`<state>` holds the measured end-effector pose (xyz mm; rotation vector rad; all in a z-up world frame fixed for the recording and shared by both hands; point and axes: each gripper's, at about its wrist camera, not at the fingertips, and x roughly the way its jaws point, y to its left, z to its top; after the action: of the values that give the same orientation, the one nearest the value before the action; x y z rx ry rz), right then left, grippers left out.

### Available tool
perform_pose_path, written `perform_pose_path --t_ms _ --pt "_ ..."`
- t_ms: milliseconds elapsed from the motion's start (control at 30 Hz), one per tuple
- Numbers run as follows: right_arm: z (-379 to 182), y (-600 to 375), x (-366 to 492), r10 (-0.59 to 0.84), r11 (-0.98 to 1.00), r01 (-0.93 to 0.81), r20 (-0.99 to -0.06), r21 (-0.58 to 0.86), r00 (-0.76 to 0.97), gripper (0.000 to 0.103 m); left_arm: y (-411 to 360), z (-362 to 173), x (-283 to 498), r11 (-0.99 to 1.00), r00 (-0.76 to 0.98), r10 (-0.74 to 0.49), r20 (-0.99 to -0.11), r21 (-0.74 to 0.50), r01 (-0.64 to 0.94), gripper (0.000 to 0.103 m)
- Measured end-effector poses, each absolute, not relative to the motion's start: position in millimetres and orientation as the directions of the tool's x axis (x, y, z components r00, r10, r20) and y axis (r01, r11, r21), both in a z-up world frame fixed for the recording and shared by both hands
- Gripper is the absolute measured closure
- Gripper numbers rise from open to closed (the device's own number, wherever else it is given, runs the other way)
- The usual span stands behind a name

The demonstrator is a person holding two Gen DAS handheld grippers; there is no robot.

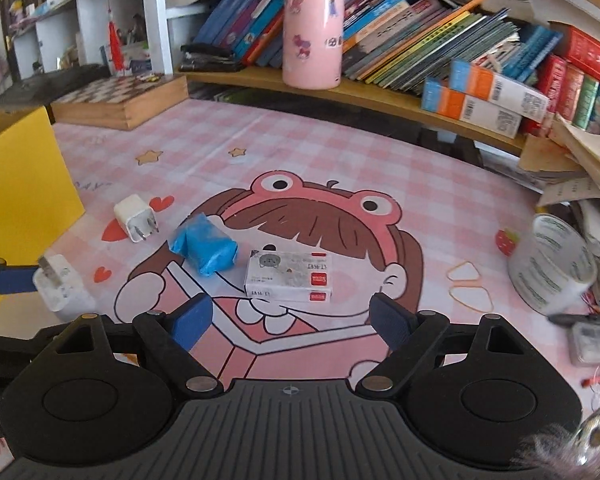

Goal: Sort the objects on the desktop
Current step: 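Close the left gripper on the white charger while the right gripper grasps the white card box, then lift the charger with the left gripper while the right gripper carries the card box toward the yellow box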

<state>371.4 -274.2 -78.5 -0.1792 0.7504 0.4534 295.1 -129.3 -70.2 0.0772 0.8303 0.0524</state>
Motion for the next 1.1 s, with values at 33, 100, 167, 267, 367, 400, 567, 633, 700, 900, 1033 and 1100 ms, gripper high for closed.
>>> perform_pose_path --t_ms 33,100,167,267,367,400,567,633,700,900,1033,1100 --pt "-80 -273 373 0.335 0.887 -0.461 -0.693 0.004 0.638 0.018 -129 -71 295 0.996 0.675 0.078 -0.734 0.085 -0.023 0.058" --pt "-84 -271 378 0.342 0.884 -0.468 -0.698 0.011 0.629 0.018 -129 -71 295 0.997 0.680 0.073 -0.729 0.073 -0.029 0.059" --pt "-88 -269 382 0.341 0.883 -0.469 -0.703 0.012 0.624 0.018 -127 -71 295 0.998 0.682 0.066 -0.729 0.057 -0.035 0.059" --pt "-91 -265 389 0.338 0.882 -0.471 -0.705 0.006 0.624 0.024 -123 -69 292 0.998 0.675 0.059 -0.735 0.028 -0.056 0.059" --pt "-94 -261 393 0.337 0.877 -0.480 -0.703 -0.007 0.626 0.040 -119 -60 284 0.997 0.684 0.045 -0.728 -0.007 -0.074 0.059" --pt "-94 -260 394 0.339 0.875 -0.483 -0.703 -0.008 0.625 0.041 -119 -56 280 0.997 0.692 0.042 -0.721 -0.014 -0.075 0.059" --pt "-95 -258 401 0.346 0.880 -0.475 -0.705 0.014 0.619 0.044 -117 -42 270 0.996 0.712 0.031 -0.702 -0.037 -0.081 0.059" --pt "-94 -258 400 0.347 0.881 -0.472 -0.698 0.014 0.626 0.052 -116 -39 268 0.995 0.713 0.031 -0.700 -0.046 -0.088 0.059" --pt "-94 -258 400 0.343 0.886 -0.464 -0.698 0.017 0.628 0.053 -116 -37 266 0.995 0.715 0.030 -0.699 -0.050 -0.092 0.059" --pt "-85 -262 392 0.368 0.878 -0.478 -0.687 0.035 0.626 0.053 -115 -34 259 0.994 0.725 0.017 -0.689 -0.067 -0.087 0.059" --pt "-73 -270 378 0.374 0.884 -0.466 -0.669 0.047 0.643 0.053 -115 -34 254 0.992 0.720 0.012 -0.694 -0.084 -0.098 0.059" --pt "-69 -274 369 0.374 0.886 -0.461 -0.666 0.051 0.645 0.053 -115 -34 250 0.992 0.720 0.010 -0.694 -0.086 -0.097 0.059"
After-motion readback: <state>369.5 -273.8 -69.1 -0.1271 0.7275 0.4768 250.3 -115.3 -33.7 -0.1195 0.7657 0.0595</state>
